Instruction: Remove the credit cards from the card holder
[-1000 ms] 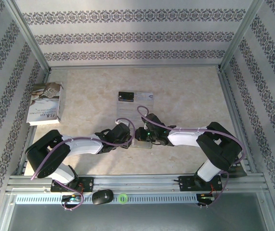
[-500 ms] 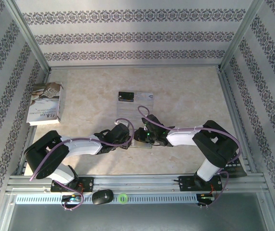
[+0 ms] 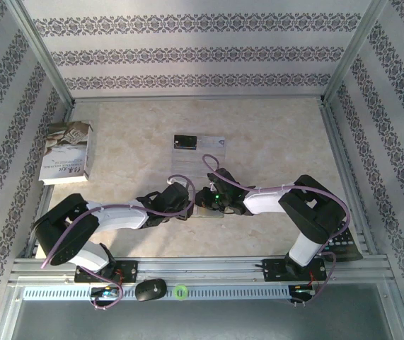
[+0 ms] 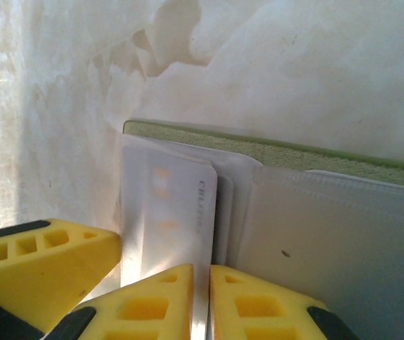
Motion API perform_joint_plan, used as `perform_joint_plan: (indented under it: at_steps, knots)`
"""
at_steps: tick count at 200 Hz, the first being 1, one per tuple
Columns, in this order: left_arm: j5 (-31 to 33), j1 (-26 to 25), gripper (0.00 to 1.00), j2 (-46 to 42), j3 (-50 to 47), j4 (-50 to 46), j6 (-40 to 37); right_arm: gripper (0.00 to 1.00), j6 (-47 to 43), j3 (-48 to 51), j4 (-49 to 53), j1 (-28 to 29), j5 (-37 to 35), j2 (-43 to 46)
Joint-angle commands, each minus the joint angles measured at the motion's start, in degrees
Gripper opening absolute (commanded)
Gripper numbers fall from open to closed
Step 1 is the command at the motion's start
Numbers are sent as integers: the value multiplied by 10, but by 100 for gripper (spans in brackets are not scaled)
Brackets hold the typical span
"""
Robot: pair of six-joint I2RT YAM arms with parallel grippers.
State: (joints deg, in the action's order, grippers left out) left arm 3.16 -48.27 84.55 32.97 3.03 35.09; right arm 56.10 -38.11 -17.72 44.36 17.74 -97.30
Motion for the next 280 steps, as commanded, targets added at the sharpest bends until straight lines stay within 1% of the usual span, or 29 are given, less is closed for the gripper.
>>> perform_joint_plan:
  at_steps: [1,19,31,50,65,102,147,163,181,187,210,227,249,264,280]
  knots:
    - [-8,13,44,-56,-34,-14,20,15,10,10,-17,-1,7,-24]
    - [-4,28,43,-93,-49,-16,22,15,11,10,-19,-3,7,-26]
    - [2,36,41,-101,-50,-24,14,15,10,9,-20,-3,9,-29]
    - [0,60,37,-80,-47,-29,3,15,10,8,-23,-3,11,-32]
    - [-21,77,36,-55,-43,-17,-2,14,10,8,-24,-3,12,-33]
    - [-40,78,37,-2,-19,-9,-12,14,8,7,-27,-3,18,-36]
    - [-75,66,37,21,-17,8,-1,14,2,-3,-35,0,32,-43]
    - [-80,60,37,25,-18,10,5,7,4,-4,-38,0,31,-46]
    - [-63,60,37,4,-35,10,19,2,9,8,-39,-1,17,-36]
    - [-56,62,38,-11,-41,10,21,0,8,12,-38,-2,11,-31]
    - [-47,66,45,-67,-49,-4,17,0,3,23,-34,-1,-6,-7]
    - [-54,66,52,-91,-44,-3,4,0,-1,22,-30,0,-7,-1]
    - [-78,63,57,-75,-33,15,-1,0,-5,17,-25,4,-8,-3]
    - [-92,57,58,-52,-26,30,0,0,-9,13,-9,8,-17,1]
    - [-88,49,58,-28,-19,34,0,0,-14,13,10,10,-31,12]
